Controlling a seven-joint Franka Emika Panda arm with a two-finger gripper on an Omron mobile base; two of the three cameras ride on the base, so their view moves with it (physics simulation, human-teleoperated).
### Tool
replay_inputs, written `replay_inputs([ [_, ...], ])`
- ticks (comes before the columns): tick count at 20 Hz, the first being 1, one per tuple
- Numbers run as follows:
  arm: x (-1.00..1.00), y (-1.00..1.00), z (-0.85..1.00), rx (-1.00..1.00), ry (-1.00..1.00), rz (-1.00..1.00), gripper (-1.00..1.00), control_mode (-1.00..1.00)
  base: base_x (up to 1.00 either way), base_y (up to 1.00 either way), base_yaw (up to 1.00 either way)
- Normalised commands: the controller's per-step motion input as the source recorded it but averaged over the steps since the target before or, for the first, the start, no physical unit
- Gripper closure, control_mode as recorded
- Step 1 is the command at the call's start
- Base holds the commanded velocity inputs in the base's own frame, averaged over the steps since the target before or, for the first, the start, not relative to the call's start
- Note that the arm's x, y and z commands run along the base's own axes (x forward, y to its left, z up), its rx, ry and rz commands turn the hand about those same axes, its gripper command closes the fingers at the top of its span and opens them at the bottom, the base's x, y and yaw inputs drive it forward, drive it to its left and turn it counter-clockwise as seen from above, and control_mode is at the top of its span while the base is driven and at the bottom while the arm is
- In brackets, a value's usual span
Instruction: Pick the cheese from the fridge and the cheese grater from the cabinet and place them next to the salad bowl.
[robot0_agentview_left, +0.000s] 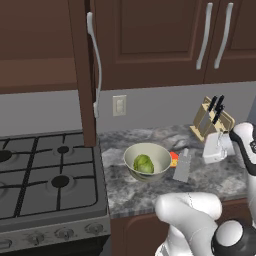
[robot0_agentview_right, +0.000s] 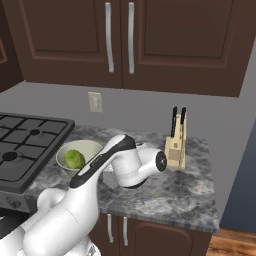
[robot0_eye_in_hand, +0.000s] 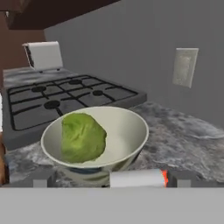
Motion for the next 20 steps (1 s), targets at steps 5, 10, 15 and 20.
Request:
replay_inputs([
  [5, -0.08, 0.0, 0.42, 0.0, 0.02, -0.24, -1.0, -1.0, 0.0, 0.0, 0.0],
  [10, -0.15, 0.0, 0.37, 0.0, 0.11, -0.27, -1.0, -1.0, 0.0, 0.0, 0.0],
  [15, -0.46, 0.0, 0.6, 0.0, 0.09, -0.21, -1.0, -1.0, 0.0, 0.0, 0.0],
  [20, -0.7, 0.01, 0.57, 0.0, 0.07, -0.16, -1.0, -1.0, 0.0, 0.0, 0.0],
])
